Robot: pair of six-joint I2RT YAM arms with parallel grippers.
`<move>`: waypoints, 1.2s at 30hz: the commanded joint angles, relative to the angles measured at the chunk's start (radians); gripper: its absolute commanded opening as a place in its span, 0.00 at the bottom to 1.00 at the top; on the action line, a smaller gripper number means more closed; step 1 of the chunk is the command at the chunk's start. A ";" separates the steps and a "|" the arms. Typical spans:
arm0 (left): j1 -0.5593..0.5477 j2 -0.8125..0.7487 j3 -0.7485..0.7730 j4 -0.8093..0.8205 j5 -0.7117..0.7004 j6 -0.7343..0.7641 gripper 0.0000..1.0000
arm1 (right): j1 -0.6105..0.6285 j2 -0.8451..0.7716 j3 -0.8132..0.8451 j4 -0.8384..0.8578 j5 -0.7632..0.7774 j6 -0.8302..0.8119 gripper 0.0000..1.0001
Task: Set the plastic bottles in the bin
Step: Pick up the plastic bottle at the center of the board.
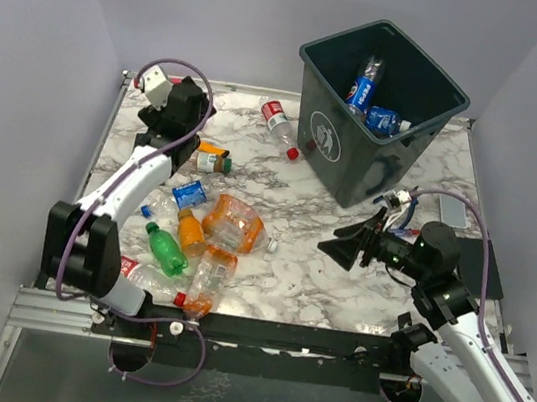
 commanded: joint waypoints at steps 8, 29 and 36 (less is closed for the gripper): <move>0.119 0.396 0.326 -0.147 -0.055 -0.314 0.99 | 0.010 -0.106 -0.114 -0.067 0.124 0.015 0.80; 0.170 0.844 0.659 -0.205 0.021 -0.472 0.99 | 0.010 -0.103 -0.167 -0.080 0.155 0.047 0.79; 0.179 0.945 0.778 -0.293 0.026 -0.507 0.99 | 0.010 -0.076 -0.161 -0.088 0.169 0.045 0.79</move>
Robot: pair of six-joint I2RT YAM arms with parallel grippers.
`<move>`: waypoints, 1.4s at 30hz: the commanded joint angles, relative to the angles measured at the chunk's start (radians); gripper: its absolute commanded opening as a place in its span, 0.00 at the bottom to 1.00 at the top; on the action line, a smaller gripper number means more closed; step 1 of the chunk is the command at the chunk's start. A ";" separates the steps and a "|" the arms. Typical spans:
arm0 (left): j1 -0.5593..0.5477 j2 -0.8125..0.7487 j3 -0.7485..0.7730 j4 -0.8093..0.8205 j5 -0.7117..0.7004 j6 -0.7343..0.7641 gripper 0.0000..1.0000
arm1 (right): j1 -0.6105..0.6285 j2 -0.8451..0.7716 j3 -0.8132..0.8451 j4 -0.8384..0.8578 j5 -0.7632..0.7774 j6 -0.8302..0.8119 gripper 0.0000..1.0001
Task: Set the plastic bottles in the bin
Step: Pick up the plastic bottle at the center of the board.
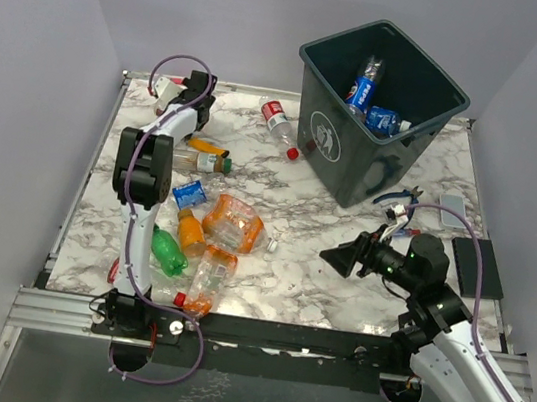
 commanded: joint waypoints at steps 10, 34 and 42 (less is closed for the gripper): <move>0.015 0.147 0.145 -0.083 0.022 -0.064 0.79 | 0.004 0.080 0.009 -0.019 0.038 -0.001 0.79; 0.022 -0.316 -0.094 0.172 0.220 0.083 0.00 | 0.005 0.020 0.089 -0.088 0.093 0.010 0.78; -0.073 -0.773 -0.432 0.417 0.447 0.369 0.00 | 0.004 0.007 0.188 -0.155 0.141 -0.043 0.78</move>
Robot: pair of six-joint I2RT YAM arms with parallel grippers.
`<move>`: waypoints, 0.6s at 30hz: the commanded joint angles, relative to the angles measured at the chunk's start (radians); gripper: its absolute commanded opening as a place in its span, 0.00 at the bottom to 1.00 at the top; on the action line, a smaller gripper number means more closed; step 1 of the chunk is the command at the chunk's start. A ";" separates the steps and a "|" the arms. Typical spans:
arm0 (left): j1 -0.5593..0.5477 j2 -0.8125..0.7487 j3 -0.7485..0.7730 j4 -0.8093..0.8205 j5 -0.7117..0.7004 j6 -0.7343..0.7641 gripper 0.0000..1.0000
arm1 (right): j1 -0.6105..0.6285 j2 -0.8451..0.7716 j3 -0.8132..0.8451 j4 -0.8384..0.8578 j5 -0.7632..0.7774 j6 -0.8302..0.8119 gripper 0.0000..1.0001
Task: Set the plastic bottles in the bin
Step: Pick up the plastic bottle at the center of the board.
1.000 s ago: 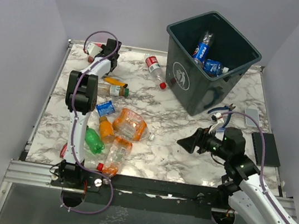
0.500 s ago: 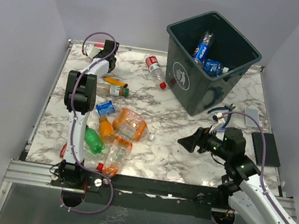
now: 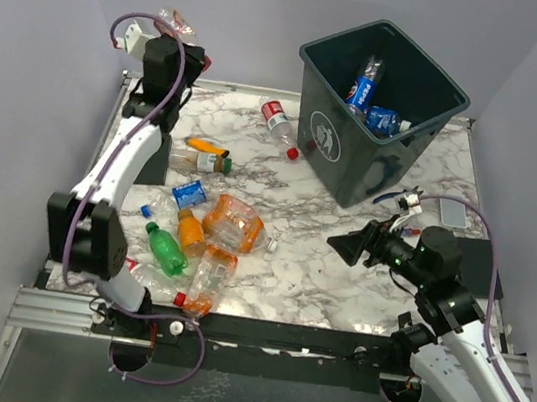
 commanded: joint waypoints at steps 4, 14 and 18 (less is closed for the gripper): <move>-0.247 -0.390 -0.330 0.249 0.199 0.550 0.00 | 0.004 0.012 0.104 -0.054 0.043 -0.048 0.78; -0.473 -0.740 -0.861 0.653 0.532 0.714 0.00 | 0.003 0.029 0.131 0.115 -0.013 -0.041 0.79; -0.571 -0.712 -0.909 0.660 0.568 0.773 0.00 | 0.004 0.058 0.142 0.208 -0.047 0.001 0.84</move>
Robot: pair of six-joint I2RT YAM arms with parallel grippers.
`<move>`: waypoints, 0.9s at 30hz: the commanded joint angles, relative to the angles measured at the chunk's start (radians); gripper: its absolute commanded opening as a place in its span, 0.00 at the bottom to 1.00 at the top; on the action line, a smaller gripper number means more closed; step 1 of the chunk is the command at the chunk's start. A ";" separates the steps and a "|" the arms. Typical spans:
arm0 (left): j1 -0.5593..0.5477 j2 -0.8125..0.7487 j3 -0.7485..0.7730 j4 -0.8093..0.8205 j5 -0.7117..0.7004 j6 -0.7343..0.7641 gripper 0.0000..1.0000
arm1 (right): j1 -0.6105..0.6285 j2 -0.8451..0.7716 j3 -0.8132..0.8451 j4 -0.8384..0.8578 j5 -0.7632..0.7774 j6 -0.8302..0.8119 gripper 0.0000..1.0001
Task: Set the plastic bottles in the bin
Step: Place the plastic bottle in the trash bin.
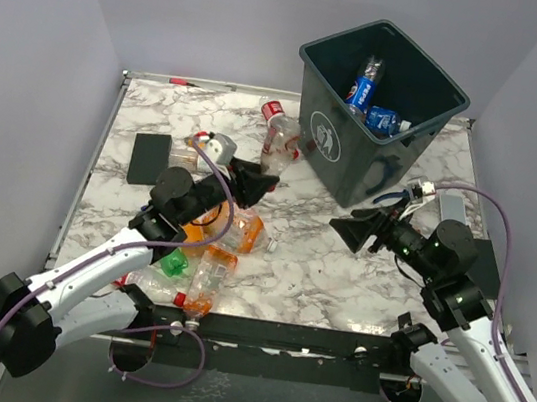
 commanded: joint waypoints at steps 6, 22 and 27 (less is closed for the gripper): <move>-0.130 0.025 -0.073 0.187 0.148 0.010 0.00 | 0.007 0.039 0.073 0.185 -0.021 0.029 0.89; -0.184 -0.006 -0.106 0.206 0.161 0.022 0.00 | 0.252 0.224 0.235 0.251 0.051 -0.012 1.00; -0.195 -0.009 -0.109 0.206 0.164 0.024 0.00 | 0.278 0.294 0.271 0.246 0.176 -0.009 0.97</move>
